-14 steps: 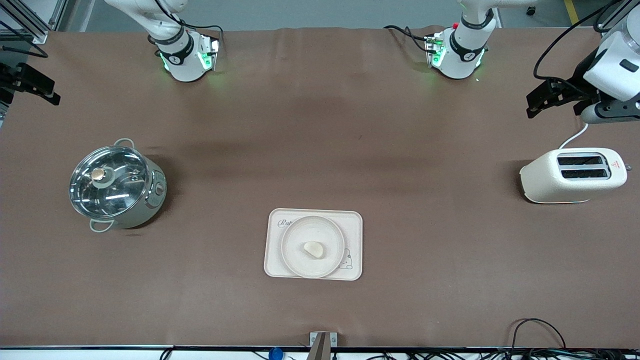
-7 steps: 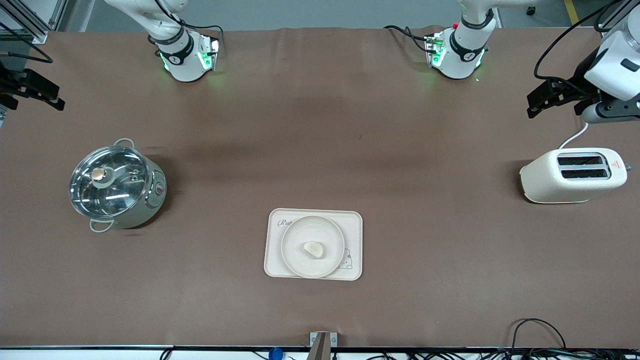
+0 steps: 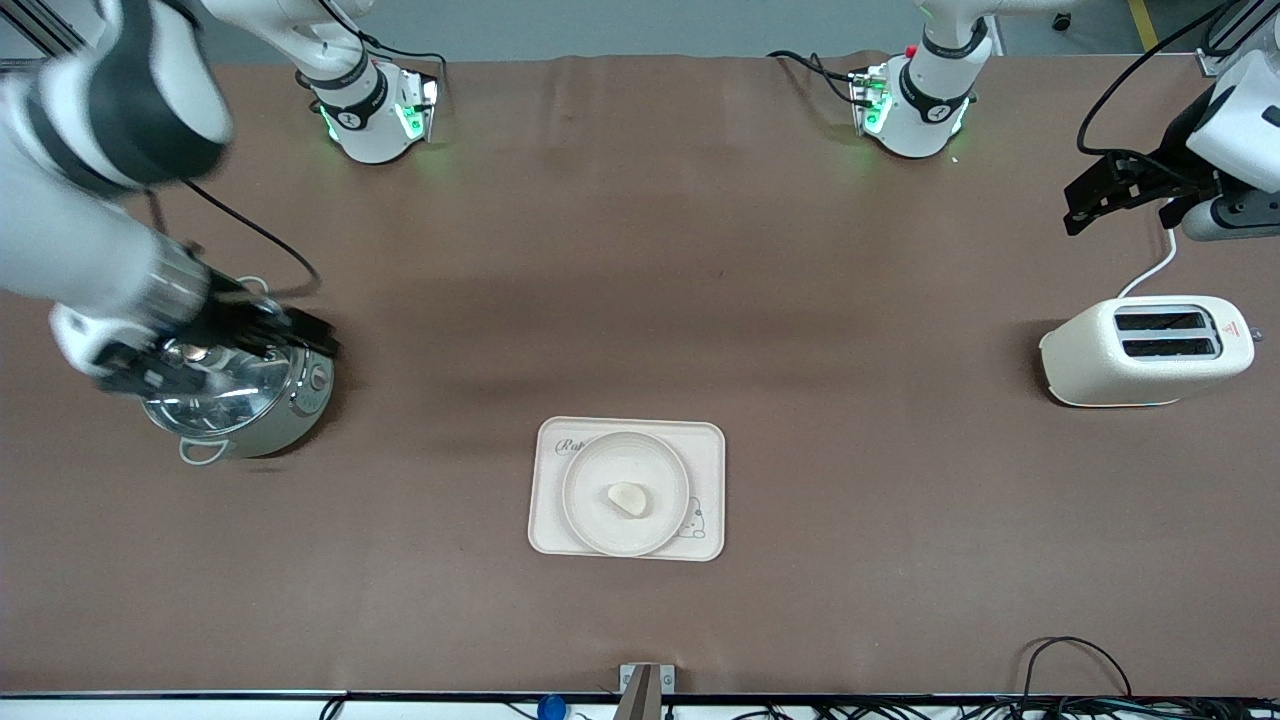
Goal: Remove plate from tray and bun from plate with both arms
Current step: 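Reach the right gripper to the white plate on the tray and grasp its rim, then lift the plate off the tray with the right gripper and set it beside the tray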
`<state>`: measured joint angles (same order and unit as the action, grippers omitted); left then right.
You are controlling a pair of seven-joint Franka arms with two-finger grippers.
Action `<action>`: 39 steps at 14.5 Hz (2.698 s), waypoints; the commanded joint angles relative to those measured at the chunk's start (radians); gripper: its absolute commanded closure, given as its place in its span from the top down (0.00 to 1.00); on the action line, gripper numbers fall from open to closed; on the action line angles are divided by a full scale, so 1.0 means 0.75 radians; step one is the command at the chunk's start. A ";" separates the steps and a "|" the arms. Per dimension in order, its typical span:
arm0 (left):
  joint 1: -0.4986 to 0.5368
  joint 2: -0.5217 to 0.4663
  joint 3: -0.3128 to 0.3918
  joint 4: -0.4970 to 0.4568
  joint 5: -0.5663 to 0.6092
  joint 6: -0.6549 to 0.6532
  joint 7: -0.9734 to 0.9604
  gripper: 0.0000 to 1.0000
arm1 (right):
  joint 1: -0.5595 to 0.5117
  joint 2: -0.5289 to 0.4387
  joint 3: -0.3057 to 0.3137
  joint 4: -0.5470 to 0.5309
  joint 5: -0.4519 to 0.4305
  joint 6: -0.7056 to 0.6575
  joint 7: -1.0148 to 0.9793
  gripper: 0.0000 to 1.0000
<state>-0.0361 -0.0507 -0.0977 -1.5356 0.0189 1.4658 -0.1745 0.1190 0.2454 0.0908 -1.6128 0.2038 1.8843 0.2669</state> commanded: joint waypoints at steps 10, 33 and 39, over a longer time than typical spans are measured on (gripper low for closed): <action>0.005 0.047 -0.005 0.035 0.026 -0.024 0.000 1.00 | 0.367 0.803 -0.011 0.287 0.043 0.870 0.454 0.99; -0.001 0.096 -0.015 0.057 0.001 -0.020 -0.037 1.00 | 0.291 0.276 0.329 -0.780 0.072 1.598 0.380 0.00; -0.013 0.127 -0.041 0.045 0.001 0.007 -0.039 1.00 | 0.295 0.303 0.388 -0.975 0.074 1.862 0.399 0.04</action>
<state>-0.0425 0.0223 -0.1125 -1.5206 0.0171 1.4686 -0.1959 0.3701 0.5011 0.3413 -2.2947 0.2339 3.2609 0.5697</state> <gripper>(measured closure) 0.000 0.921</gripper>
